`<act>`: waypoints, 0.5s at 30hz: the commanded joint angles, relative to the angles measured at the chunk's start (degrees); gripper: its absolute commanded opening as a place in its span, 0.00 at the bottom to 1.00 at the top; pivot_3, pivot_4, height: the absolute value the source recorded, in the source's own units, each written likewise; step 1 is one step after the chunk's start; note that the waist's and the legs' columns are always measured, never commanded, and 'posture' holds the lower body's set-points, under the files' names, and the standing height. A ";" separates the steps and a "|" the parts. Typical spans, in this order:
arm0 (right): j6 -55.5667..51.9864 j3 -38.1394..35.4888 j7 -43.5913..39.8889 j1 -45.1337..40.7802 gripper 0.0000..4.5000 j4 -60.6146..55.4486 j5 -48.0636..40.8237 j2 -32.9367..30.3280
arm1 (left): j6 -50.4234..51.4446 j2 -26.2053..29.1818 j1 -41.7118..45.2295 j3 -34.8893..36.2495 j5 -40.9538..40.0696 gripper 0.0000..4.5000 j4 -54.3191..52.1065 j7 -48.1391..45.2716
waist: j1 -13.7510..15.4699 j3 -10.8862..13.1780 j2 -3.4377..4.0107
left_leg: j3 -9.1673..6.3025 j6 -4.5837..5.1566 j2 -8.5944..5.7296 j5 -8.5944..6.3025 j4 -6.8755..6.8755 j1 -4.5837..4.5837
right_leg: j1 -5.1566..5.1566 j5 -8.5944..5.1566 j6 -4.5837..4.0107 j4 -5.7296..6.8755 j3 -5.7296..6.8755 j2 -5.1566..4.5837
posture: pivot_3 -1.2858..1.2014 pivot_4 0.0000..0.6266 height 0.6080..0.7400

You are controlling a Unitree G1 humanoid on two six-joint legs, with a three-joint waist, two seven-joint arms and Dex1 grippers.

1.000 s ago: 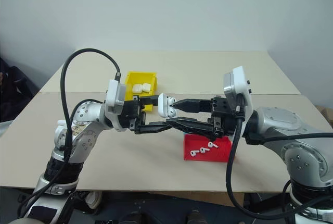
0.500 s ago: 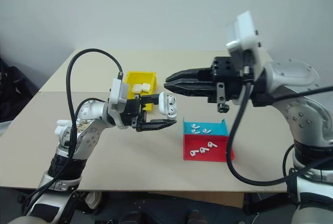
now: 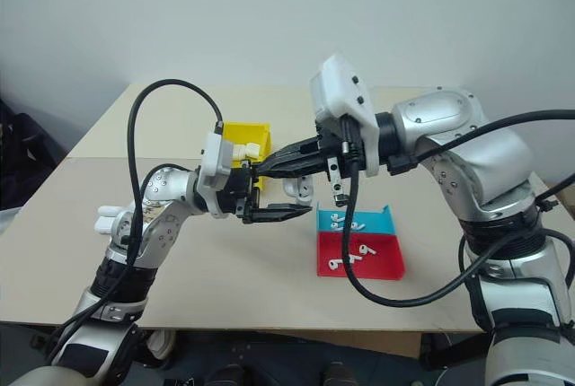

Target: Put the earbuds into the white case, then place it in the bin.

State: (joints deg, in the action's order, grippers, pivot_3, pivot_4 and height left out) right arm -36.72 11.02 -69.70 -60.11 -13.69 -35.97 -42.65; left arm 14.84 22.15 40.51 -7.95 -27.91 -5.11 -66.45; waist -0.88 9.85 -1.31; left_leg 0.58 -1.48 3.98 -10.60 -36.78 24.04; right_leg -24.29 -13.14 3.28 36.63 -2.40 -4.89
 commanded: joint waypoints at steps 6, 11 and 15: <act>3.40 -0.47 -4.11 0.22 0.00 0.37 5.72 -3.08 | -0.74 0.99 -0.16 1.63 -0.66 0.62 -3.42 0.19 | 0.05 0.00 0.00 | 0.00 0.00 0.00 0.00 0.00 0.00 | 0.01 0.01 -0.01 -0.01 0.00 0.00 | 0.52 0.24 1.00; 5.26 -1.77 -5.79 1.30 0.00 0.25 6.21 -4.44 | -0.43 1.53 -0.90 1.92 -1.08 0.62 -4.03 0.59 | 0.00 0.00 0.00 | 0.00 0.00 0.00 0.00 0.00 0.00 | 0.01 0.01 -0.01 -0.01 0.00 0.00 | 0.52 0.24 1.00; 3.70 -7.19 -4.01 -0.77 0.00 2.11 1.51 -1.88 | -0.87 1.53 -1.25 1.96 -0.85 0.62 -3.64 0.58 | -0.13 0.00 0.00 | 0.01 0.00 0.00 0.00 0.00 -0.03 | 0.01 0.01 -0.01 0.02 0.00 0.01 | 0.52 0.24 1.00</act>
State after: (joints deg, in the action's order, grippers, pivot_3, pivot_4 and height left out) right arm -32.84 7.80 -74.43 -58.85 -11.58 -32.31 -44.48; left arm 15.03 23.66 39.01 -7.62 -27.43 -6.97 -66.07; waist -1.01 9.86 -1.31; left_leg 0.58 -1.48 3.98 -10.59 -36.78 24.01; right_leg -24.28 -13.13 3.26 36.66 -2.41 -4.89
